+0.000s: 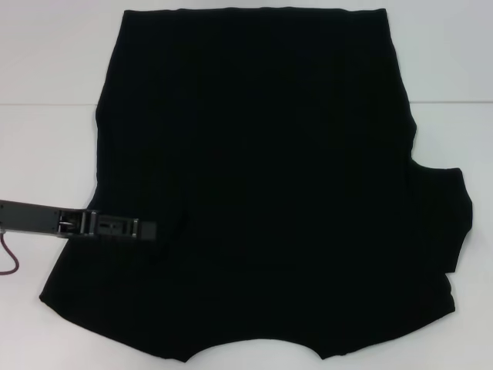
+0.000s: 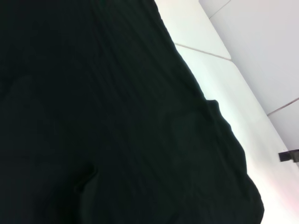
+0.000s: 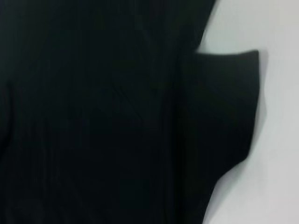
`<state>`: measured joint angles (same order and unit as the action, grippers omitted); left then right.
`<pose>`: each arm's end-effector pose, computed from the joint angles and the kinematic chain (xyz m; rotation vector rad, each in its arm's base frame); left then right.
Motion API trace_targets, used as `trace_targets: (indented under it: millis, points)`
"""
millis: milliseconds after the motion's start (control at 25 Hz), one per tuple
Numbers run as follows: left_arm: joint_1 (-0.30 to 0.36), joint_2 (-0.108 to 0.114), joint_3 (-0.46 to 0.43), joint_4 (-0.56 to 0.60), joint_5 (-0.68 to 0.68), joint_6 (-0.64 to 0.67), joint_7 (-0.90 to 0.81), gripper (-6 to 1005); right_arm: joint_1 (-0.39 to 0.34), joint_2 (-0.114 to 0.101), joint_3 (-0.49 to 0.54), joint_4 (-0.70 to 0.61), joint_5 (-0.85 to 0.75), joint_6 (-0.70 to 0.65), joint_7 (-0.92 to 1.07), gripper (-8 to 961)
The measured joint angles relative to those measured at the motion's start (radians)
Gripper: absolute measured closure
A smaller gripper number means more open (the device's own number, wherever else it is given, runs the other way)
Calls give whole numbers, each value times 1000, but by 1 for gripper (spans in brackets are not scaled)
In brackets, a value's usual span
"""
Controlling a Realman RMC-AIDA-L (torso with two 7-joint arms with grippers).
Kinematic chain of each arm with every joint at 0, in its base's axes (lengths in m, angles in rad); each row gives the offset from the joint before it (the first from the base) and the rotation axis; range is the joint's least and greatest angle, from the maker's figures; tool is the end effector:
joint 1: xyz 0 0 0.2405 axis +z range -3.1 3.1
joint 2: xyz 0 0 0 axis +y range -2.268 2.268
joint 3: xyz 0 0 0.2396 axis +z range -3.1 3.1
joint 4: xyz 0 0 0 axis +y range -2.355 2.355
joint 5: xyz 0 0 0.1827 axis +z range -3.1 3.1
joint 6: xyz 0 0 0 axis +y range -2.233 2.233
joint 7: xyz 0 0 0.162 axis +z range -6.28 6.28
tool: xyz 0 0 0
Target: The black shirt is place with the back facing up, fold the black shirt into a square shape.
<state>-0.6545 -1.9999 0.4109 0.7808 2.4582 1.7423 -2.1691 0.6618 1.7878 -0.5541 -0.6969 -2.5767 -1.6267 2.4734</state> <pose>-0.2469 0.3166 0.0398 -2.5073 -1.6207 -0.4287 0.3005 0.3319 0.1024 -2.1175 1.8654 0.0547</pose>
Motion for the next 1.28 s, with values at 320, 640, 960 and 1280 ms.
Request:
trace_targets:
  millis: [320,640,960,1280]
  points:
    - [-7,-12,-1,-8,-5,-27,1,386,16,45,0,41,-9,112,6,182]
    - [-8,-14,-8,-8,-7,-47,1,387,34,54,-32,110,-10,214,34,440]
    - [-9,-14,-7,-8,-7,-64,2,388,45,73,-57,114,-10,274,59,485]
    - [-10,-14,-7,-8,-7,-77,2,389,69,88,-81,147,-10,322,71,500]
